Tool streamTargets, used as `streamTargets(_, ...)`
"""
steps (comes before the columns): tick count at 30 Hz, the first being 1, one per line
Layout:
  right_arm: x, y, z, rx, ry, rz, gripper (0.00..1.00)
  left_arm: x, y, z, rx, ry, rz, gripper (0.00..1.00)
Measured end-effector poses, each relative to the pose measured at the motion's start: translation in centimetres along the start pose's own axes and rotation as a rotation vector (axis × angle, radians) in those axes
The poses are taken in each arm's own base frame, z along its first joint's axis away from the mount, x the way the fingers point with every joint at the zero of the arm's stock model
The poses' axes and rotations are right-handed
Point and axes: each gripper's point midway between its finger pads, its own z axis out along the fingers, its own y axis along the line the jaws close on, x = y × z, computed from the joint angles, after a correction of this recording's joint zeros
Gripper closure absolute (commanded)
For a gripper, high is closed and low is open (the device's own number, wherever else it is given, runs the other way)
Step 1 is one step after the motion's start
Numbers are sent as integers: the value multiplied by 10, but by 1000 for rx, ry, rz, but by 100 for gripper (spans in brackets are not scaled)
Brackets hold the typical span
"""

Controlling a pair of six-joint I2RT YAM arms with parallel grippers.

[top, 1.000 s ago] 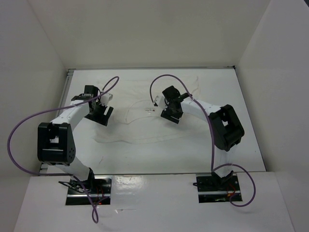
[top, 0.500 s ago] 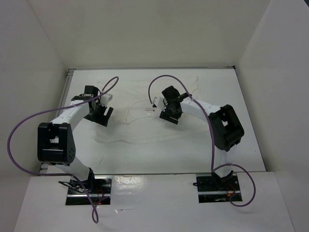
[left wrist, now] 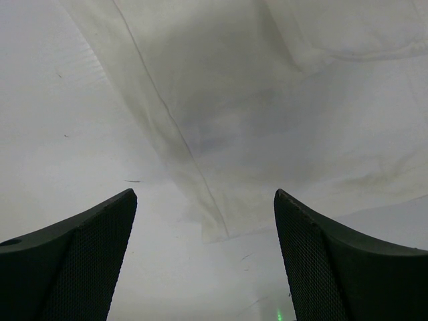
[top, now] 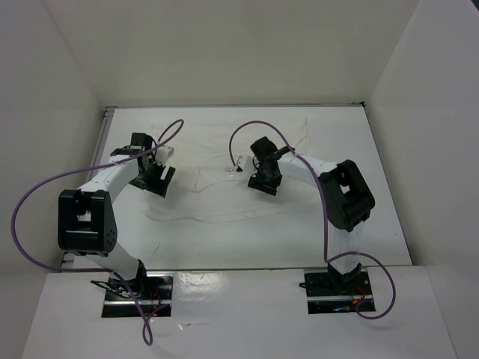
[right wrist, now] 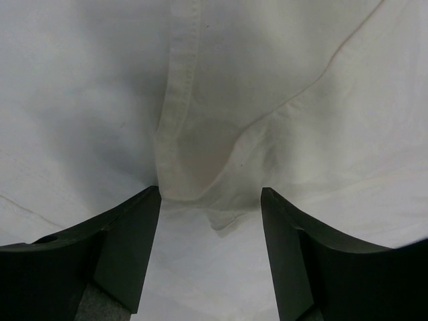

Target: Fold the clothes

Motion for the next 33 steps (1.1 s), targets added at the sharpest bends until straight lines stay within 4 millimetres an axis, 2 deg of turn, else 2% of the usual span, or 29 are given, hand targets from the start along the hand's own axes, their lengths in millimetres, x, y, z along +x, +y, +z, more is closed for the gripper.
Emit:
streamTargets(4, 1, 2, 3, -9, 5, -4, 37, 0, 0, 0, 0, 1, 0, 10)
streamTargets(16, 1, 2, 3, -12, 3, -16, 41, 3, 0, -1, 1, 13, -1, 10)
streamTargets(33, -2, 0, 5, -14, -2, -23, 57, 4, -1, -1, 1, 15, -1, 10)
